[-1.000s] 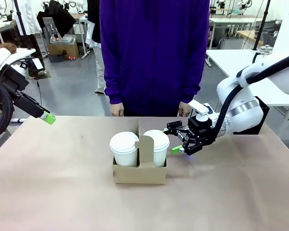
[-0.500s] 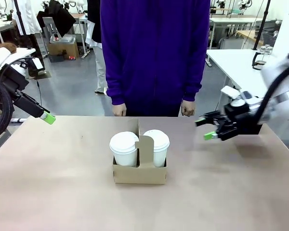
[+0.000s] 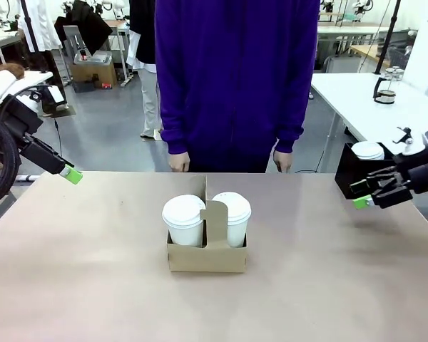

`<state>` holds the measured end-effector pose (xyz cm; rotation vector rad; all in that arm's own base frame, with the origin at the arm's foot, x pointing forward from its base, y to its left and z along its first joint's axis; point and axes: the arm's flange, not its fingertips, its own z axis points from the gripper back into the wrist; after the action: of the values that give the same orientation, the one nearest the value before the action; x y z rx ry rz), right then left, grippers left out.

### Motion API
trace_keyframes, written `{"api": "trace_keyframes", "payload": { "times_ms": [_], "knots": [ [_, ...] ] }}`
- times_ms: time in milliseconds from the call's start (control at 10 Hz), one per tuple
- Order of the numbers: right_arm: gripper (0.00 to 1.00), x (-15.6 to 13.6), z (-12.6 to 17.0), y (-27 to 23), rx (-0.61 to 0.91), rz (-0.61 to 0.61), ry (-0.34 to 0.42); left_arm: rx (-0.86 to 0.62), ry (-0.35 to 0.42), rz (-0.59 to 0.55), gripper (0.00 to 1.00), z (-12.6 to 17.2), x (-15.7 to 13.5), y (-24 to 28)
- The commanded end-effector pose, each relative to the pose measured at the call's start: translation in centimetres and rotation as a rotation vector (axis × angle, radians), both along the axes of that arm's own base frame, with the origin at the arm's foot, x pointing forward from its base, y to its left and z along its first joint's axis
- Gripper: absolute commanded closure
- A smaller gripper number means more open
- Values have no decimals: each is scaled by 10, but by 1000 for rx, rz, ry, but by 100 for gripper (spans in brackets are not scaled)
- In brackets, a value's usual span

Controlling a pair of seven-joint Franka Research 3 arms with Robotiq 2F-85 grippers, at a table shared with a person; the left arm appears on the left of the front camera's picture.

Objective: Pour a drink into a cup and package it in a carrier.
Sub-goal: Insert the held 600 ml Paper Cup into the Cup Carrier.

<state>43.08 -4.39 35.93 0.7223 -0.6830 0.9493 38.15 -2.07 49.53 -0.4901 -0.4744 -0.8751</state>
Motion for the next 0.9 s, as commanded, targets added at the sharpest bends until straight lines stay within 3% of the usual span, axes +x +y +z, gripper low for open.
{"api": "trace_keyframes", "payload": {
  "times_ms": [0,200,300,800],
  "knots": [
    [0,-19,7,-5,-42,-98,21,-17,-5,-9,0,-1,1,0],
    [0,-25,7,-9,-80,-157,-6,-17,-5,-9,0,-1,1,0],
    [0,-14,2,-12,-35,-84,-1,-17,-5,-9,0,-1,1,0],
    [0,-14,2,-12,-35,-84,-1,-17,-5,-9,0,-1,1,0]
  ]
}}
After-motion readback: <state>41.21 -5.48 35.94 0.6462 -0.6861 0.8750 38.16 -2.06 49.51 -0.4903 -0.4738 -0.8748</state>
